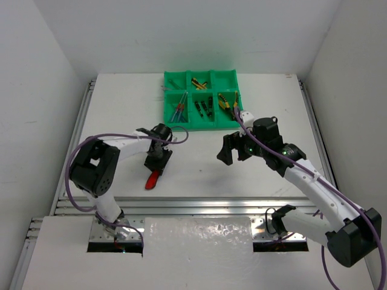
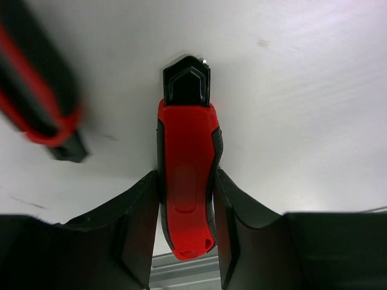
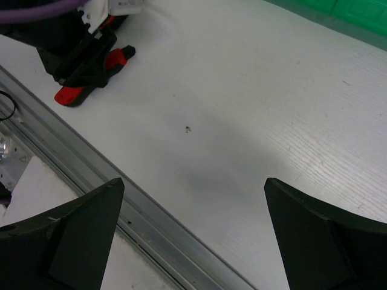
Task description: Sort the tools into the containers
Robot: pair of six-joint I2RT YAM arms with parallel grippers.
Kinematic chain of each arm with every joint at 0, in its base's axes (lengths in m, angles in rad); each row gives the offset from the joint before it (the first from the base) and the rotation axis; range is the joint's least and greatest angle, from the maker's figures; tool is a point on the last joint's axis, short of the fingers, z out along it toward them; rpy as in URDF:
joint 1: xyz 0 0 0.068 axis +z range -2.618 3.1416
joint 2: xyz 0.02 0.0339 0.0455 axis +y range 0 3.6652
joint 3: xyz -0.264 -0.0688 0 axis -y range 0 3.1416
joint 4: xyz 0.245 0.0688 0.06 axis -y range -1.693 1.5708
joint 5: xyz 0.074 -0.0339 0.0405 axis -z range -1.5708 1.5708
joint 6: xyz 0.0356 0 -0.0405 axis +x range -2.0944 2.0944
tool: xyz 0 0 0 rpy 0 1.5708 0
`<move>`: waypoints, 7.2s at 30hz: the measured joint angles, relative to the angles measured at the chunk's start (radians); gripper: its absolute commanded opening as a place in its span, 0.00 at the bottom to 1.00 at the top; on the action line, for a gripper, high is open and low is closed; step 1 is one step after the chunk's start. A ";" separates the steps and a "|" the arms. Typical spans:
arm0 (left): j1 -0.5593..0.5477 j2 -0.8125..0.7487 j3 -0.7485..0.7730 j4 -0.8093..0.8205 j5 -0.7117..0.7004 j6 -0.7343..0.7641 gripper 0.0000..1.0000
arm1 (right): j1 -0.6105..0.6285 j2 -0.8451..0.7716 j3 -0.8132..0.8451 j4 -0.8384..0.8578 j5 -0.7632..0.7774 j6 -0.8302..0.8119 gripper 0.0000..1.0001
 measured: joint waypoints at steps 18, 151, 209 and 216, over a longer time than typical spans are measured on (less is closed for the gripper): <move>-0.173 -0.280 0.007 0.285 0.044 -0.381 0.00 | 0.016 -0.002 -0.138 0.254 -0.135 0.208 0.99; -0.101 -0.386 -0.325 0.715 0.416 -0.521 0.00 | 0.074 0.344 -0.041 0.537 0.011 0.584 0.93; -0.109 -0.768 -0.215 0.263 0.171 -0.205 1.00 | -0.281 1.573 1.359 0.686 0.358 0.150 0.00; -0.109 -0.773 -0.215 0.263 0.167 -0.205 1.00 | -0.269 1.513 1.308 0.662 0.375 0.177 0.00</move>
